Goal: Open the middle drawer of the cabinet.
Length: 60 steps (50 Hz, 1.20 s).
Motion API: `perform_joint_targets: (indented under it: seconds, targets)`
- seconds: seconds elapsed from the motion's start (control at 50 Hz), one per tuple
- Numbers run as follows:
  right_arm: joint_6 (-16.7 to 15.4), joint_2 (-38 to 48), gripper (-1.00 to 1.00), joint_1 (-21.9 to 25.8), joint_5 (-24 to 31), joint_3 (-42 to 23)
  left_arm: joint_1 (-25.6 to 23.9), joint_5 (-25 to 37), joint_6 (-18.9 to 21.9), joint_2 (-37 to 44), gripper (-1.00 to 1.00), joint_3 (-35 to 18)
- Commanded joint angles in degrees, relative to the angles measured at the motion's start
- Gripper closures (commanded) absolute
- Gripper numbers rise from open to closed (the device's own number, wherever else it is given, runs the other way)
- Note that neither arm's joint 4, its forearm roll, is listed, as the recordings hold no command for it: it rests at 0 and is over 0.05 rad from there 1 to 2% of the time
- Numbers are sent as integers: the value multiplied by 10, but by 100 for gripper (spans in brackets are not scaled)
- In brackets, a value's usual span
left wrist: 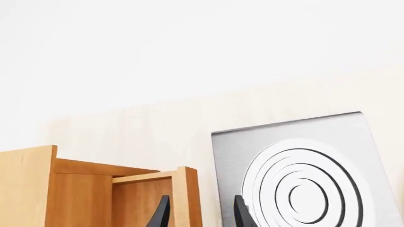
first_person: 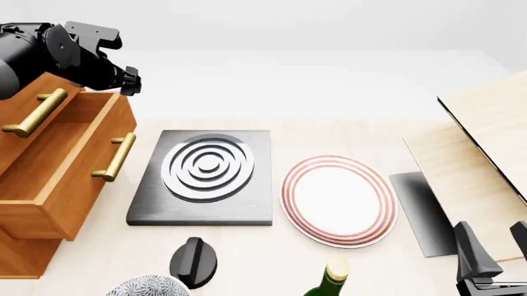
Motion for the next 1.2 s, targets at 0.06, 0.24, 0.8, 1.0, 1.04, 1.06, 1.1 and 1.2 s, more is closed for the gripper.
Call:
perform_joint_targets:
  seconds: [0.06, 0.24, 0.8, 1.0, 1.04, 1.06, 1.1, 1.2]
  targets:
    - [0, 0, -100, 0, 0, 0, 4, -17, 2, 15, -100, 11]
    - [0, 0, -100, 0, 0, 0, 10, -19, 0, 21, -100, 18]
    - [0, 0, -100, 0, 0, 0, 11, -44, -9, 45, -100, 35]
    - [0, 0, -100, 0, 0, 0, 5, -51, -15, 59, -100, 35]
    - [0, 0, -100, 0, 0, 0, 3, -53, -15, 61, -100, 39]
    - [0, 0, -100, 0, 0, 0, 2, -56, -15, 62, -100, 44]
    - [0, 0, -100, 0, 0, 0, -1, -57, -17, 63, -100, 47]
    - [0, 0, -100, 0, 0, 0, 0, -60, -17, 65, -100, 53]
